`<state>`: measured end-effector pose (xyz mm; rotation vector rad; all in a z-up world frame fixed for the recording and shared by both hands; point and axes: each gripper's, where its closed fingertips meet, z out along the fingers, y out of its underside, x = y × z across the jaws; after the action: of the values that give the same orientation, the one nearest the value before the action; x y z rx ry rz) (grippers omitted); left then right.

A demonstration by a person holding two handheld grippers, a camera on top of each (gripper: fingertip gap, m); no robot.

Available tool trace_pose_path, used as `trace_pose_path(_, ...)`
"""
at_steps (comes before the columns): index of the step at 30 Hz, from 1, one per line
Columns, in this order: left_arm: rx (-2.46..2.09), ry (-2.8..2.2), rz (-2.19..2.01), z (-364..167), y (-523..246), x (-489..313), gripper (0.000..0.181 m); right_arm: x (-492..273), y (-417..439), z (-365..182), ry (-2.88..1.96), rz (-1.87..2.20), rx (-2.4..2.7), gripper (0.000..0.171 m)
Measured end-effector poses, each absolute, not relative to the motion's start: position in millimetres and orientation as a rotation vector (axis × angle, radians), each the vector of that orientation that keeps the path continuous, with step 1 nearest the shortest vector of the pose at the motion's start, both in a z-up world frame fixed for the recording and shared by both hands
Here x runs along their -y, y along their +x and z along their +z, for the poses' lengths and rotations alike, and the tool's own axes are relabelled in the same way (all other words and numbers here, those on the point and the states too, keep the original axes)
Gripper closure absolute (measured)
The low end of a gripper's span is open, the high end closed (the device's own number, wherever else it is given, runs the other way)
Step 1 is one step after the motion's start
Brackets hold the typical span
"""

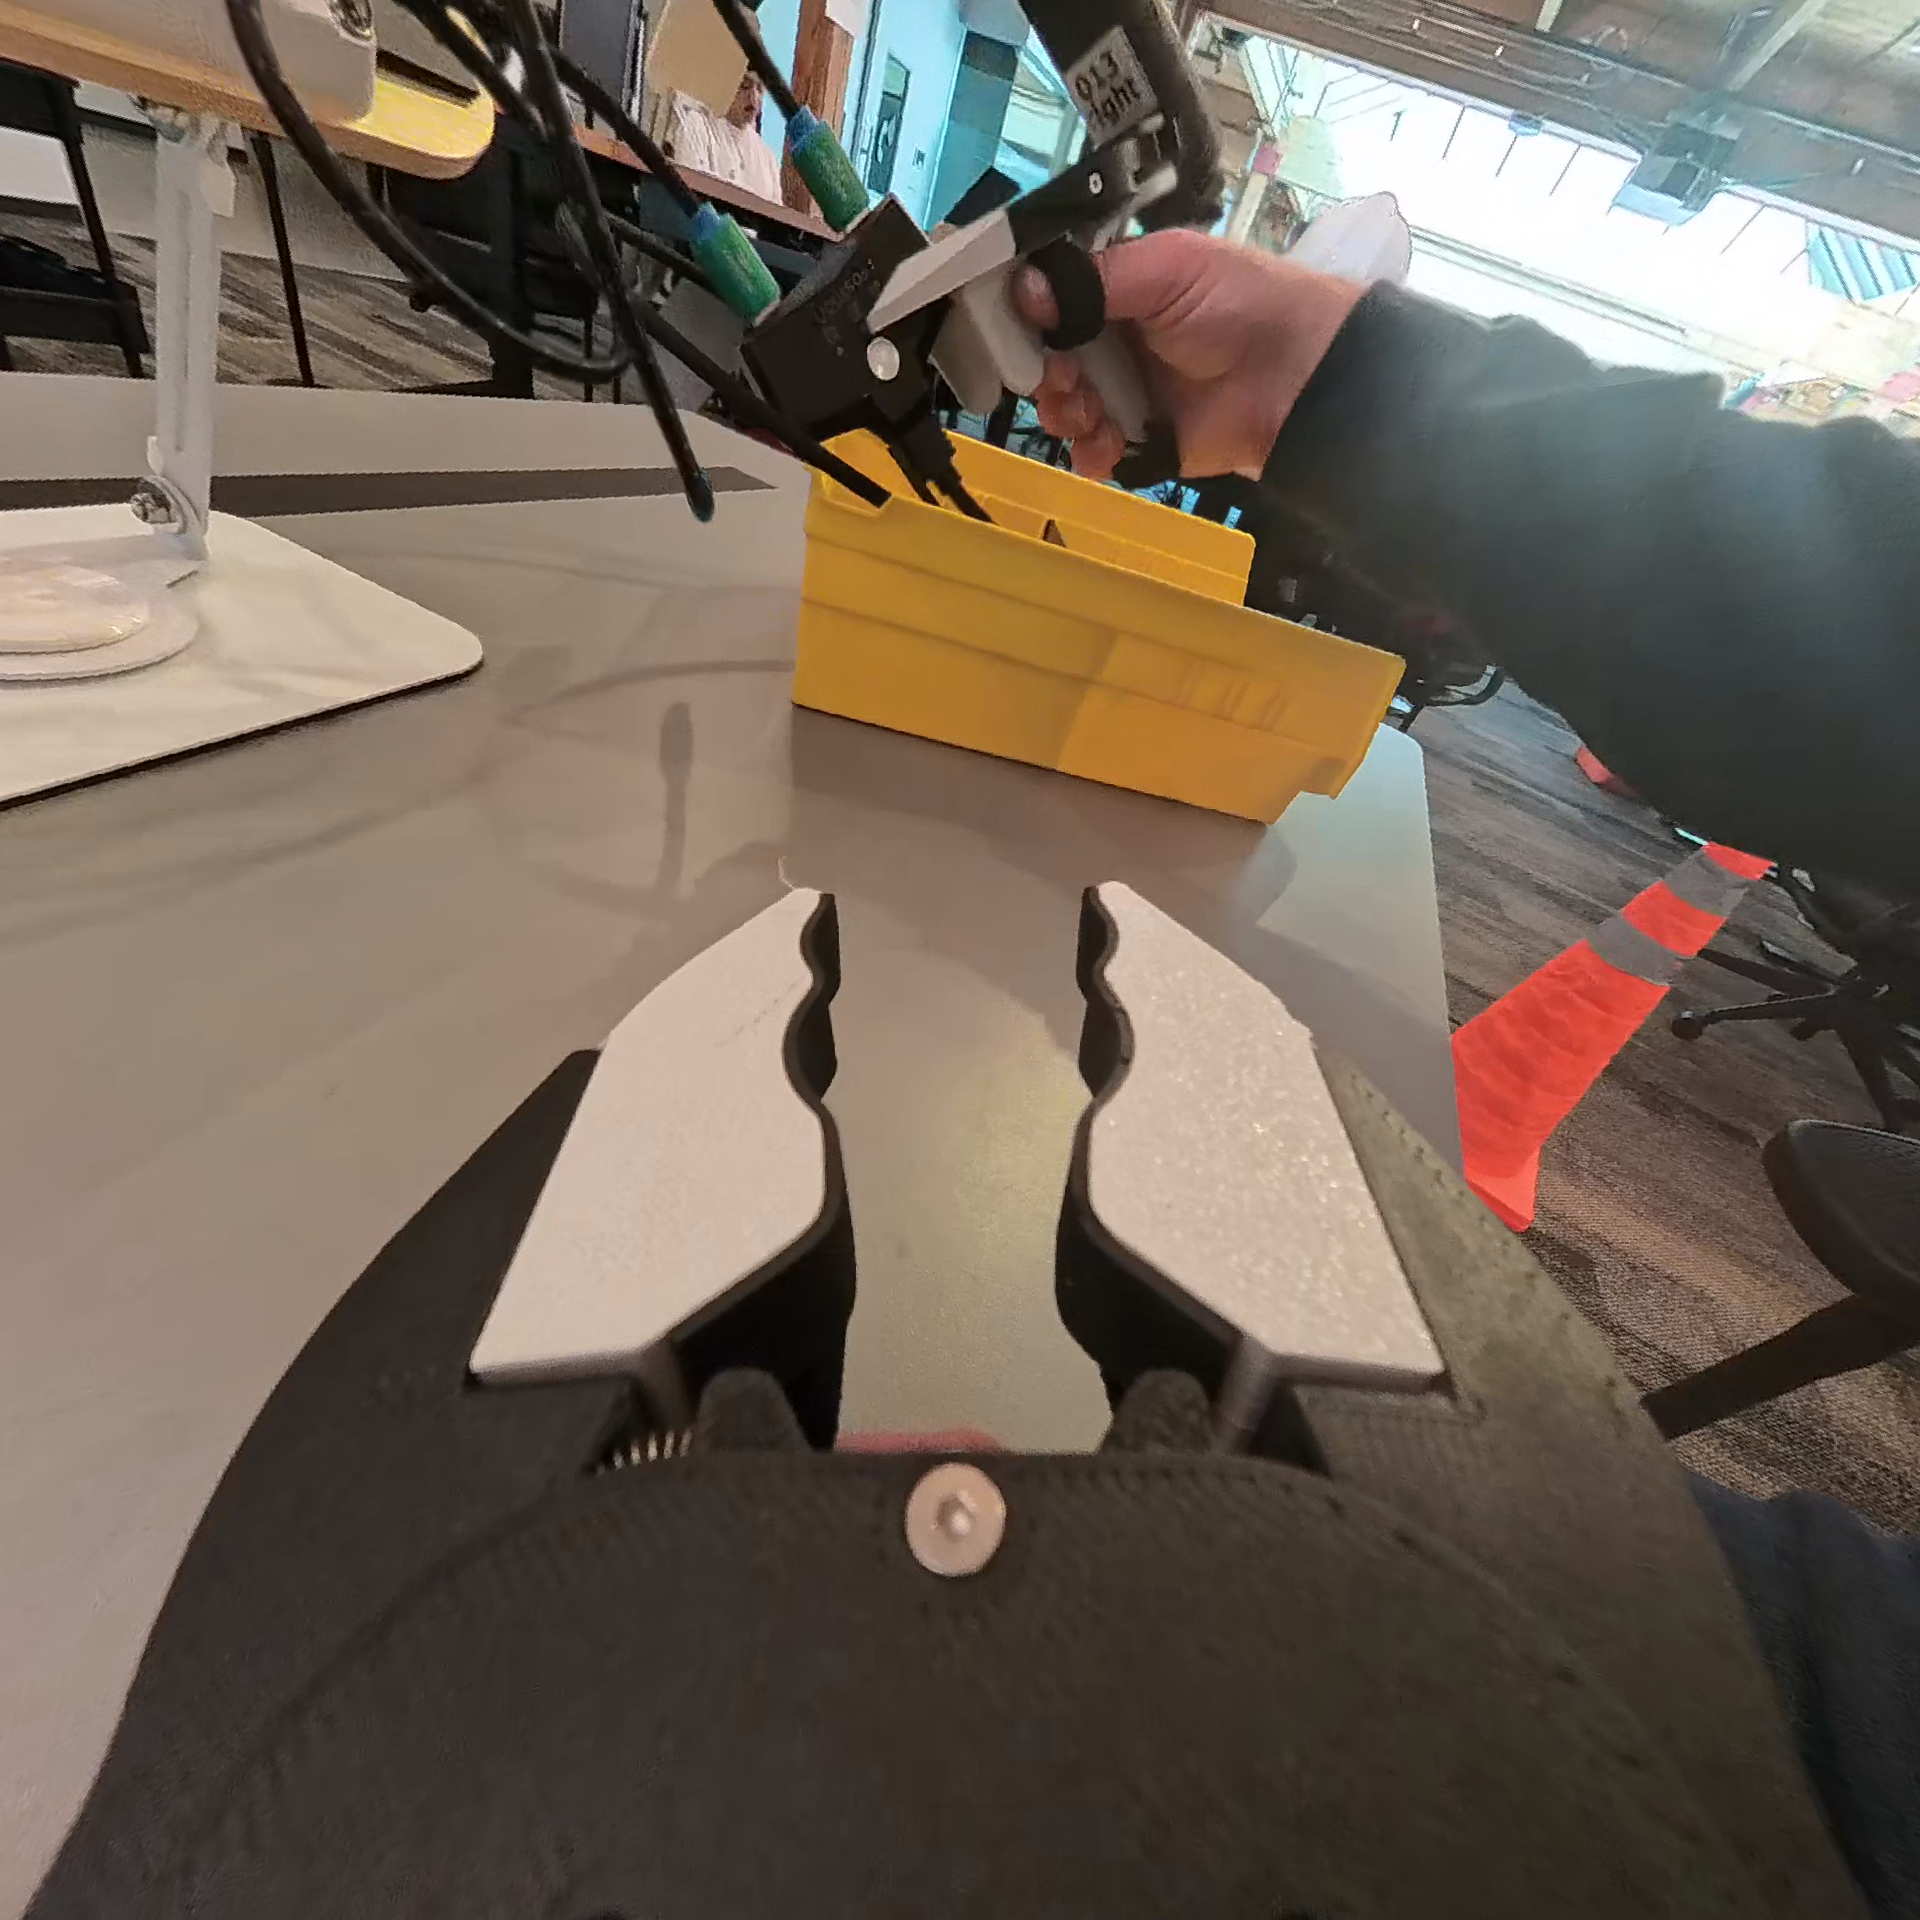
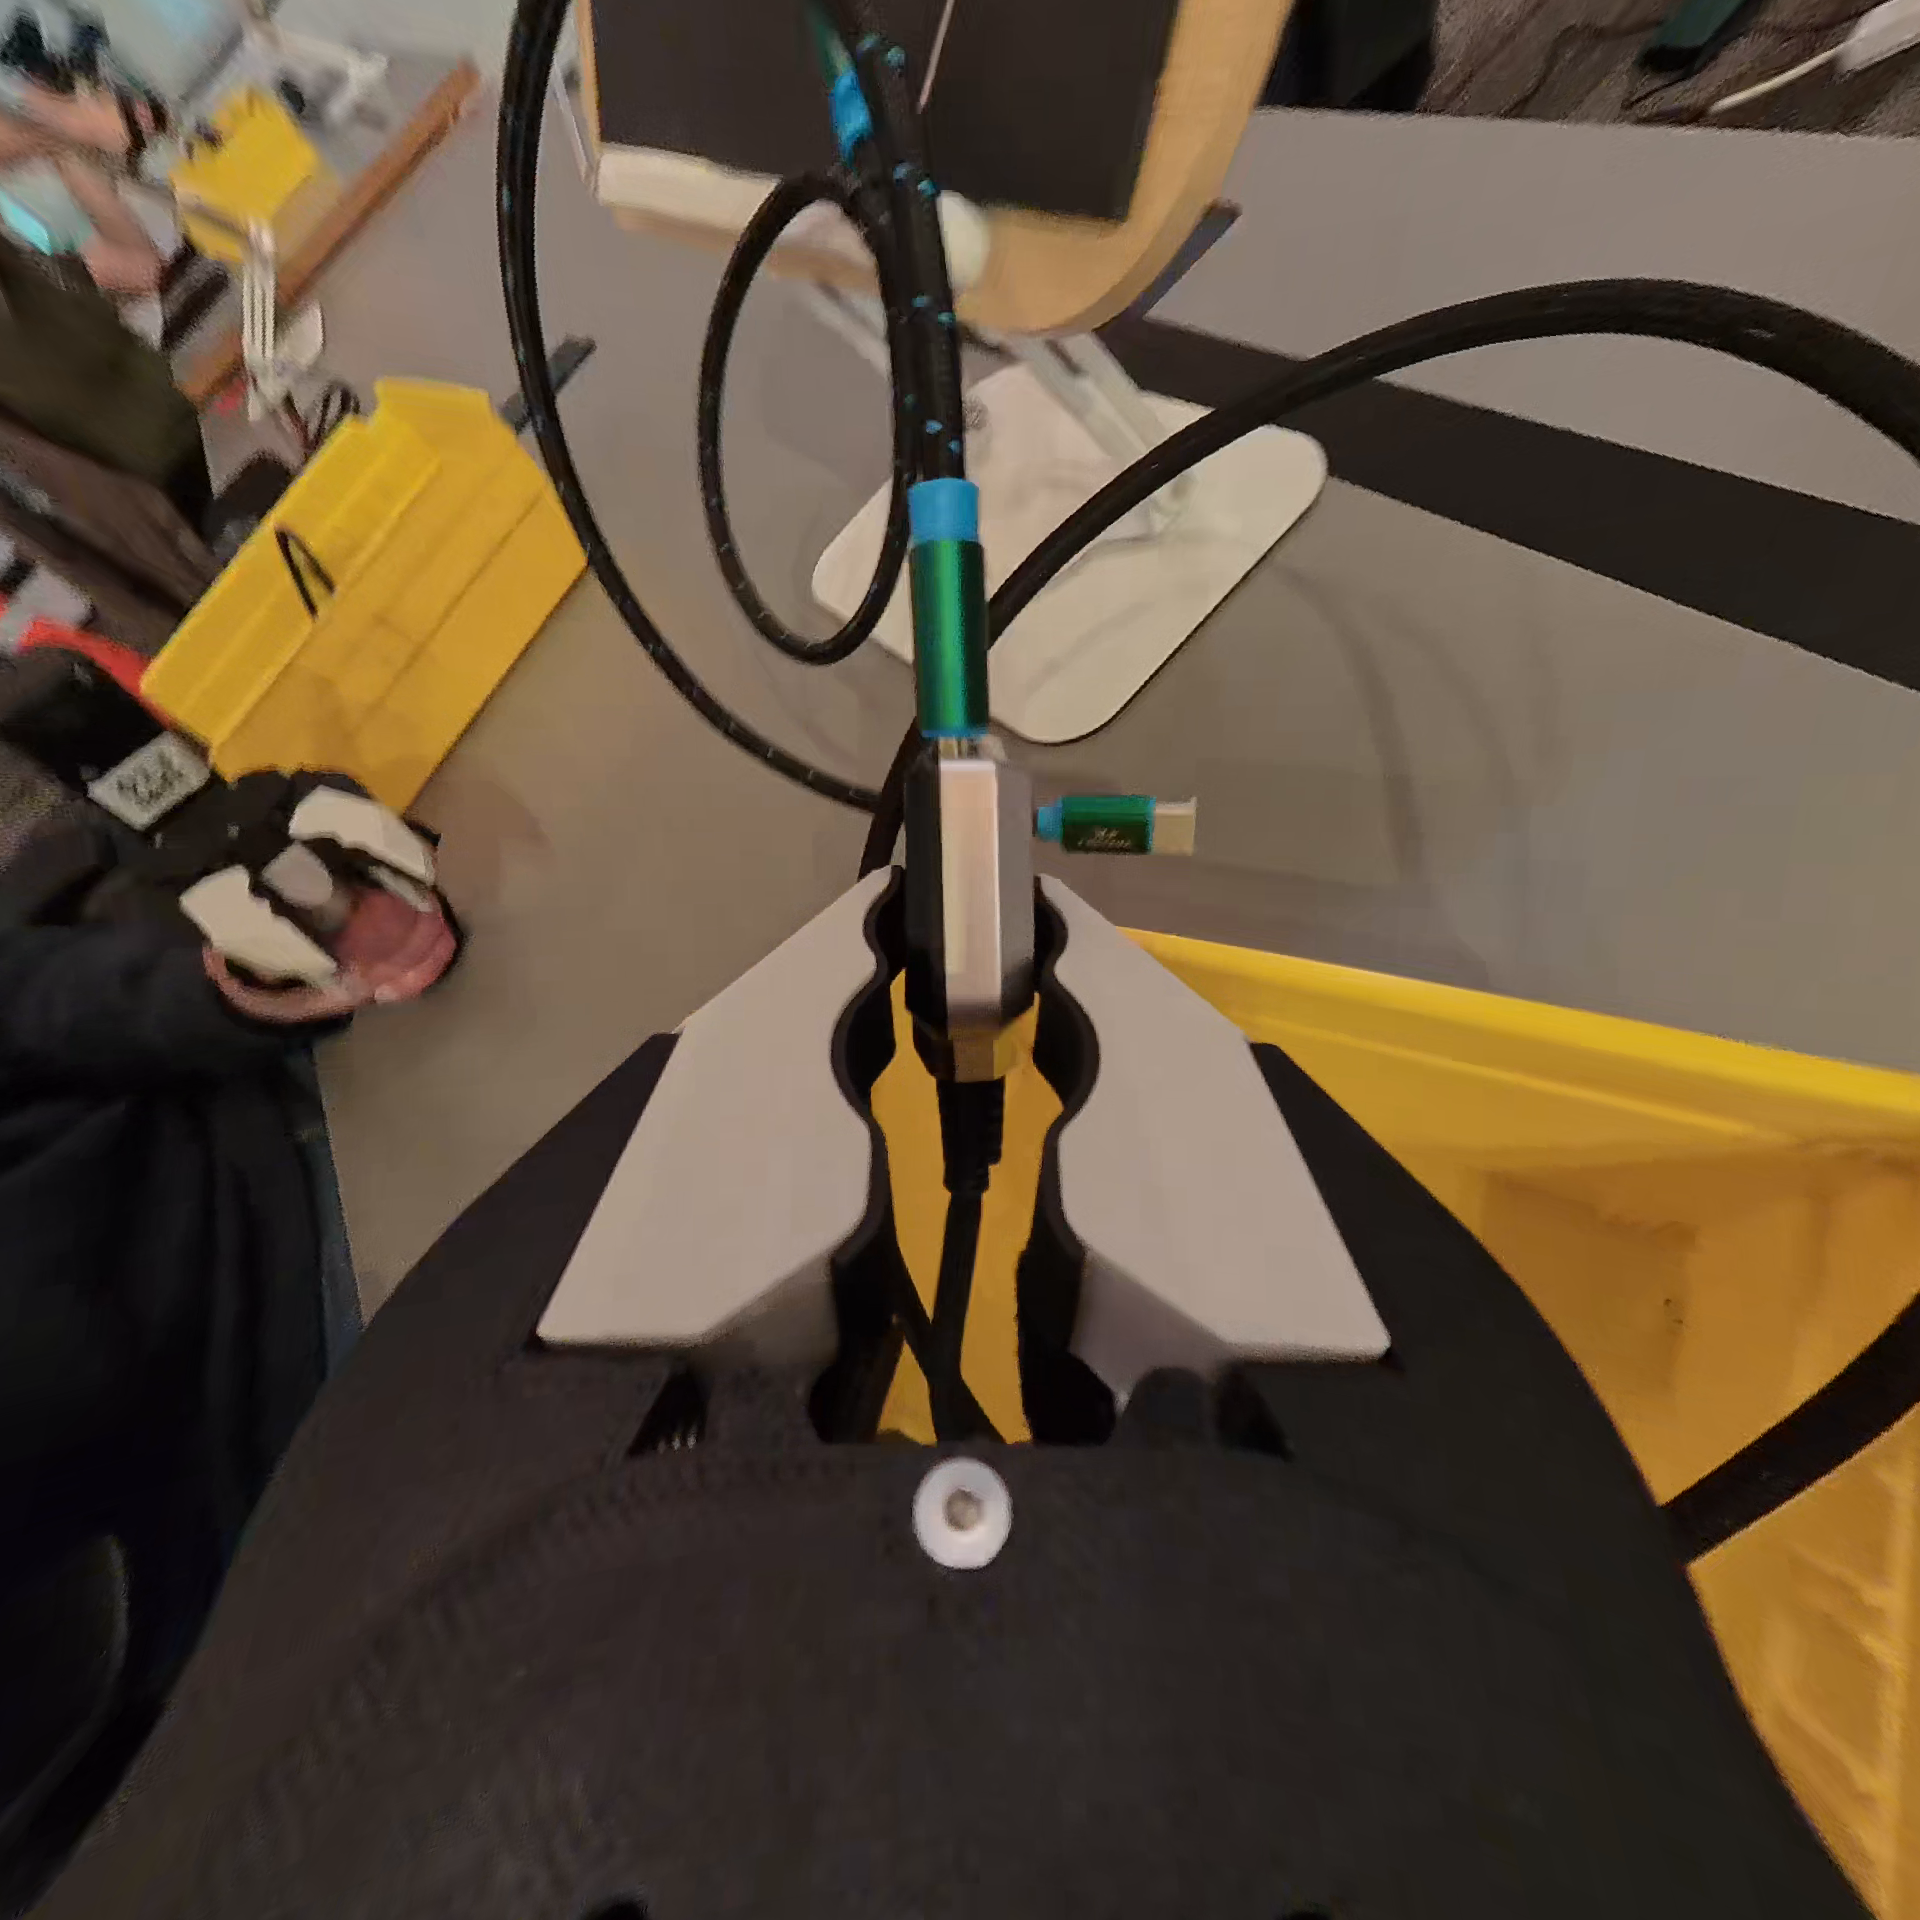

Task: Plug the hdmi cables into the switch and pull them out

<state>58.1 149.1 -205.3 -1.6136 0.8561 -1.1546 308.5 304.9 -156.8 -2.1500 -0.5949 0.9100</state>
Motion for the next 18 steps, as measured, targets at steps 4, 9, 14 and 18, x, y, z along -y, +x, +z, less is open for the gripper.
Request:
trace_pose_path(4,-0.856,-1.612,-1.154,-205,58,-149,0.137,-304,322,-169,-2.141,0.931,0.403,0.151)
trace_pose_path(9,-0.858,-1.616,-1.152,-206,58,-149,0.137,-284,336,-193,-2.202,0.818,0.426,0.171)
trace_pose_path(14,-0.863,-1.623,-1.146,-207,59,-149,0.137,-256,346,-240,-2.498,0.505,0.655,0.171)
trace_pose_path(18,-0.858,-1.622,-1.147,-206,59,-150,0.137,-247,328,-232,-2.436,0.516,0.677,0.171)
